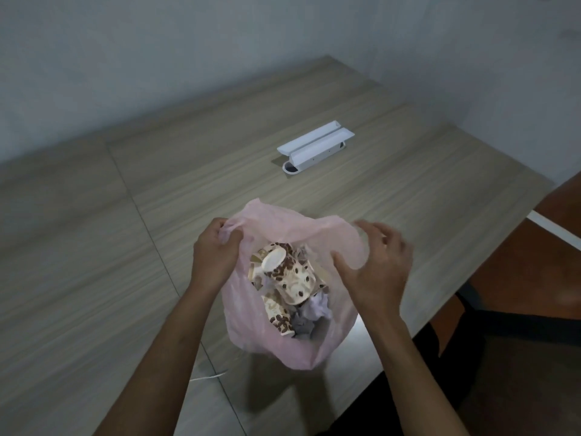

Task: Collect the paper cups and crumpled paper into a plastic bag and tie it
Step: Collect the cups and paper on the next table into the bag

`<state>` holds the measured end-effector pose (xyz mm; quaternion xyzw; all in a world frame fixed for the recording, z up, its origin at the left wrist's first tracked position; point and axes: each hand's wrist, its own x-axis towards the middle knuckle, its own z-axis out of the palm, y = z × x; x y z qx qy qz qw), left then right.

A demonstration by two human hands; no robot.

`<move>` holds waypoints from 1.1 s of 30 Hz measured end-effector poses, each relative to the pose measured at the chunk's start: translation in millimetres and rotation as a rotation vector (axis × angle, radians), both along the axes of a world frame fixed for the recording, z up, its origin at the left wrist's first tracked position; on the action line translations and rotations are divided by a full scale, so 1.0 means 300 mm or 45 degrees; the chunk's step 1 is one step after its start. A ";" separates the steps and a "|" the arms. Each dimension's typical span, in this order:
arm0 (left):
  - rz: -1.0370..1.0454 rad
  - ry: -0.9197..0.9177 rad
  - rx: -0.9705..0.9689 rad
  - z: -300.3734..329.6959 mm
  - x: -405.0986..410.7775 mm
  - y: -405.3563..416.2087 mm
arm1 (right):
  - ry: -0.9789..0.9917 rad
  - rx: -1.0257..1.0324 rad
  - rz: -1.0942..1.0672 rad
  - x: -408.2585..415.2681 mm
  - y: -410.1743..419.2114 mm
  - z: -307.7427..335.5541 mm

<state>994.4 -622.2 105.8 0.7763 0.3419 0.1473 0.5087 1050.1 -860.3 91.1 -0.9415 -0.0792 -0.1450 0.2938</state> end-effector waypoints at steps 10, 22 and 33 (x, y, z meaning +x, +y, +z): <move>0.060 -0.110 0.017 0.066 -0.020 0.025 | 0.327 0.527 -0.072 0.087 -0.126 0.100; 0.133 -0.236 -0.006 0.136 -0.012 0.009 | 0.332 0.494 -0.064 0.168 -0.169 0.235; 0.033 0.061 0.049 0.059 -0.004 -0.041 | 0.484 0.459 -0.069 0.179 -0.202 0.091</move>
